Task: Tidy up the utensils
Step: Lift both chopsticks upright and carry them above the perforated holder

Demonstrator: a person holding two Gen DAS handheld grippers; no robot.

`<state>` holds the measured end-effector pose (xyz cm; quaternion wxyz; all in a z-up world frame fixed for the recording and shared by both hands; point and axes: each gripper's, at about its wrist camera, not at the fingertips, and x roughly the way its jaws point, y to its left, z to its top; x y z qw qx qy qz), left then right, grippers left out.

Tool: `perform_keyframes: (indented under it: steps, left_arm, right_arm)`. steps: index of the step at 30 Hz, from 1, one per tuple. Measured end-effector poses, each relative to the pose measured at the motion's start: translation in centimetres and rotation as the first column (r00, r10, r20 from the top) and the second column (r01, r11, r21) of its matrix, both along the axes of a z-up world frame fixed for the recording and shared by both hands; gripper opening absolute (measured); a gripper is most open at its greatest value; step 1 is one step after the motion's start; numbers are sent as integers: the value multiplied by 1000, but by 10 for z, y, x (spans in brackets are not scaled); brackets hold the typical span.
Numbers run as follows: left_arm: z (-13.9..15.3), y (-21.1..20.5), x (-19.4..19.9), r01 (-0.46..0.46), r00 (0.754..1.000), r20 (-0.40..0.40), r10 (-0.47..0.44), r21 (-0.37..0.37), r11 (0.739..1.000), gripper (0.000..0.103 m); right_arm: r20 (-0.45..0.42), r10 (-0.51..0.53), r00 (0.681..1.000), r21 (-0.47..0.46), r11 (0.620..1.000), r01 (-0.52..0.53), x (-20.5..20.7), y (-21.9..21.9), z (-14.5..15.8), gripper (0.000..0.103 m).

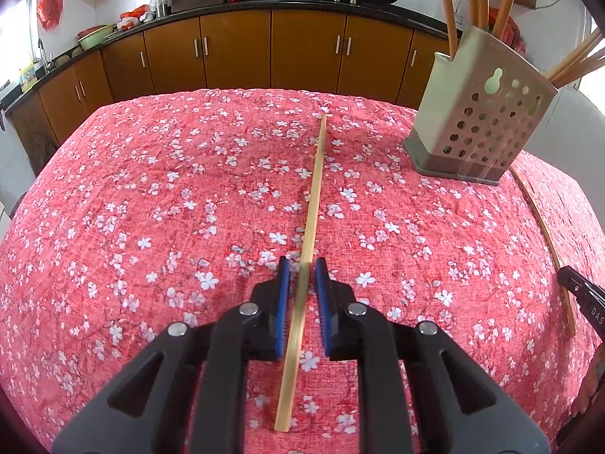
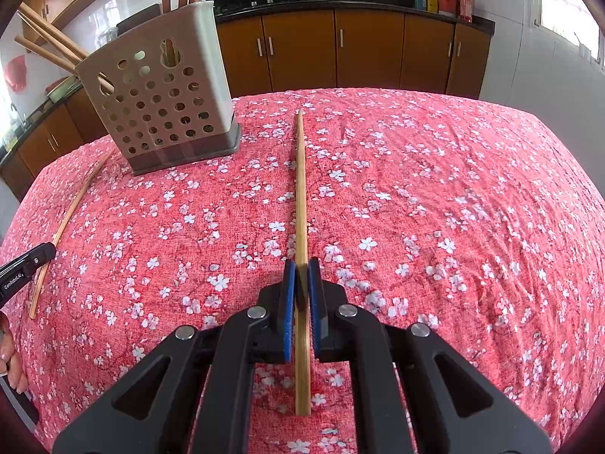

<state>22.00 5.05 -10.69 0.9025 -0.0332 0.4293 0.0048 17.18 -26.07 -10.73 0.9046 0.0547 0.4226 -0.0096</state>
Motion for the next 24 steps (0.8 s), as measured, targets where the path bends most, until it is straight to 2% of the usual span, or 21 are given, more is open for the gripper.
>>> perform_keyframes:
  steps: [12, 14, 17, 24]
  left_arm:
    - [1, 3, -1, -9, 1000, 2, 9, -32, 999, 16]
    - [2, 0, -1, 5, 1000, -2, -5, -4, 1000, 16]
    - [2, -9, -2, 44, 999, -9, -43, 78, 996, 16]
    - [1, -11, -5, 63, 998, -11, -62, 93, 994, 16]
  right_arm:
    - [0, 0, 1000, 3, 1000, 0, 1, -1, 1, 8]
    - [0, 0, 1000, 4, 1000, 0, 0, 0, 1, 8]
    - [0, 6, 1000, 8, 1000, -6, -3, 0, 1, 8]
    - [0, 7, 1000, 17, 1000, -7, -6, 0, 2, 8]
